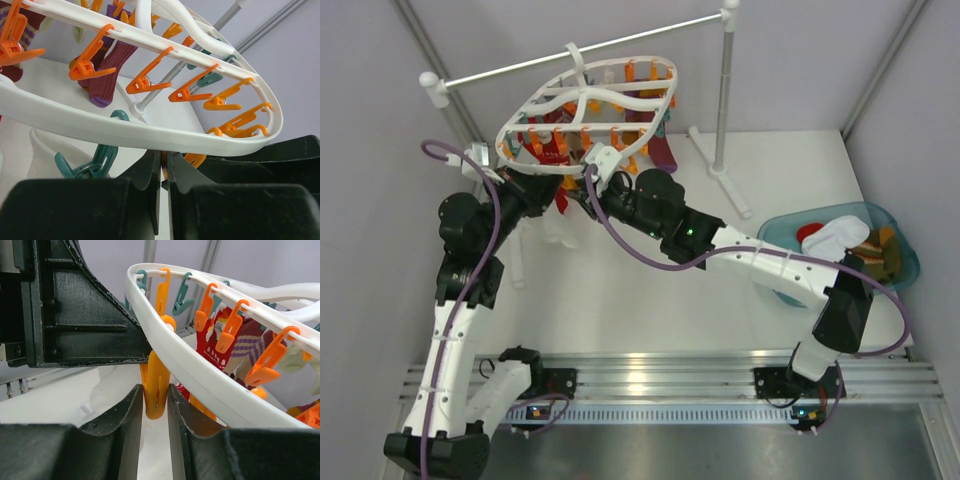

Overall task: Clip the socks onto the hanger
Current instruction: Open the clamp at the hanger.

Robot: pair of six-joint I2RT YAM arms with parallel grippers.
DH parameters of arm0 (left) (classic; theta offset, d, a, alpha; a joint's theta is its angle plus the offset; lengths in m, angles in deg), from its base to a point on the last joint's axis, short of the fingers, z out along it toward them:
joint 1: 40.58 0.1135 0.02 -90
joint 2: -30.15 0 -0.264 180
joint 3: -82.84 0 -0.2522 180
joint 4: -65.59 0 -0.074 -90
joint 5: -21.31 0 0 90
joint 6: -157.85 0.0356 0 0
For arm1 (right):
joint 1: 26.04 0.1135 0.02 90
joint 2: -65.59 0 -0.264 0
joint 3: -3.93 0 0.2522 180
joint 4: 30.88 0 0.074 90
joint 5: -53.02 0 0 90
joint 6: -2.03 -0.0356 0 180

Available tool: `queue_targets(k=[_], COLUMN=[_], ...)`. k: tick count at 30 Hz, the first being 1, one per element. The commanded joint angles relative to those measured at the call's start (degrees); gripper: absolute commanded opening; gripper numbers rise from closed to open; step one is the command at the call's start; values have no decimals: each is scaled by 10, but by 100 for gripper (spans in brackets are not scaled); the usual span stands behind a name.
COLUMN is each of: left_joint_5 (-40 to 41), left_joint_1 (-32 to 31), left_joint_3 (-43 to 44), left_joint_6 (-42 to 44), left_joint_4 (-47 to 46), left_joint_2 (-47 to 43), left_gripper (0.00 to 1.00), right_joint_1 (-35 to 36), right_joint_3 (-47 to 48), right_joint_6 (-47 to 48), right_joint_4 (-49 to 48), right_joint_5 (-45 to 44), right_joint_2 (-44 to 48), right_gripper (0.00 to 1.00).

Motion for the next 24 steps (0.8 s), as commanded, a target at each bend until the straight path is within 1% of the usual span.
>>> queue_targets(k=[1, 4, 5, 8, 9, 10, 15, 17, 20, 24], left_joint_5=[-57, -66, -68, -72, -72, -73, -65, -63, -52, -71], left_joint_1=[-3, -3, -3, -3, -3, -3, -3, -3, -3, -3], left_joint_3=[0, -2, -4, -10, -12, -13, -17, -17, -14, -15], left_joint_6=[-20, -30, -35, -47, -50, -52, -54, -50, -46, -45], left_joint_4=[-56, -58, -58, -58, -72, -72, -65, -46, -26, -44], left_joint_2=[-2, -3, -6, -16, -17, -21, -41, -50, -54, -54], left_gripper=[1, 2, 3, 14, 18, 26, 47, 52, 57, 58], right_joint_1=[-10, -10, -10, -9, -8, -7, -2, 0, 3, 7], right_joint_3=[26, 32, 34, 33, 32, 31, 20, 19, 16, 16], right_joint_6=[-26, -22, -20, -14, -14, -13, -1, 3, 2, 6], right_joint_4=[9, 9, 9, 10, 10, 10, 4, 3, -1, 0], right_joint_5=[46, 47, 47, 44, 42, 41, -5, -18, -22, -22], right_joint_2=[8, 4, 2, 4, 4, 5, 15, 18, 19, 19], right_gripper=[25, 21, 15, 0, 0, 0, 0, 0, 0, 0])
